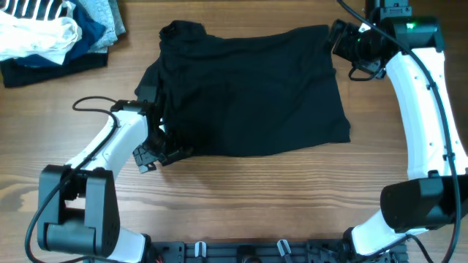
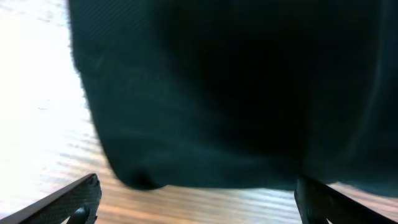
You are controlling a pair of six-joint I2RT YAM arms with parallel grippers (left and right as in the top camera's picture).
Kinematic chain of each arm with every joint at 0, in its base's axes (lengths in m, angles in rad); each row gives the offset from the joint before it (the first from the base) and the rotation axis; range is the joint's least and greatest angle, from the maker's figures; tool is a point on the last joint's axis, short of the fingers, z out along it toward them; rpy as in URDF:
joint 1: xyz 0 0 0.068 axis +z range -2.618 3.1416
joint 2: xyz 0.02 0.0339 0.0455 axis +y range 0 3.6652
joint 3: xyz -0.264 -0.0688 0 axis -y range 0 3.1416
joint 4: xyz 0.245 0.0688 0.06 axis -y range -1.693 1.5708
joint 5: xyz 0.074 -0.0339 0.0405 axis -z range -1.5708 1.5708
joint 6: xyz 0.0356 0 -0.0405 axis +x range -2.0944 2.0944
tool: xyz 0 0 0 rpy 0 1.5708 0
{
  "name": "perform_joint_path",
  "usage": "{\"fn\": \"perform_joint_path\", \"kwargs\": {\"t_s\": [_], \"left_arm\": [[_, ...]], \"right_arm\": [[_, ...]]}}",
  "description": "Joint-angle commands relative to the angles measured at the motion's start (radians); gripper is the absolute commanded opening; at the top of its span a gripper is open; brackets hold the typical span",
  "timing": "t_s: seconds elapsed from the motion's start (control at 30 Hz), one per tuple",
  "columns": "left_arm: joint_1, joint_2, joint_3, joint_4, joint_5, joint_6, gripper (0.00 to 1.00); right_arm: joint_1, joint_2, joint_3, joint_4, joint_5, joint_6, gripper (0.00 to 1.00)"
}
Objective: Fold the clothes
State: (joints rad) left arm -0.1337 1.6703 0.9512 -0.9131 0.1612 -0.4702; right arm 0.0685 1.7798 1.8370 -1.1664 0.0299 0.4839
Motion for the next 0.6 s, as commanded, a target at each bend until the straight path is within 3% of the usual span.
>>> {"fn": "perform_joint_path", "kwargs": {"t_s": [0.0,0.13,0.23,0.3,0.43,0.57], "left_arm": [[0.003,0.002,-0.038,0.065,0.029,-0.023,0.98],[0.003,0.002,-0.071,0.106,0.029,-0.033,0.91],[0.003,0.002,-0.071,0.111,0.029,-0.033,0.78],[0.003,0.002,-0.071,0.114,0.029,-0.033,0.59],[0.003,0.002,-0.069,0.113,0.03,-0.032,0.04],[0.003,-0.023,-0.044,0.094,0.053,-0.032,0.04]], "right_arm": [[0.0,-0.001,-0.032,0.006,-0.001,-0.013,1.0],[0.0,-0.001,-0.052,0.009,-0.001,-0.013,1.0],[0.0,-0.001,-0.061,0.017,-0.001,-0.013,1.0],[0.0,-0.001,-0.061,0.018,-0.001,-0.014,0.99],[0.0,-0.002,-0.061,0.008,-0.002,-0.013,0.99],[0.0,-0.001,-0.063,0.003,-0.001,-0.013,0.99]]}}
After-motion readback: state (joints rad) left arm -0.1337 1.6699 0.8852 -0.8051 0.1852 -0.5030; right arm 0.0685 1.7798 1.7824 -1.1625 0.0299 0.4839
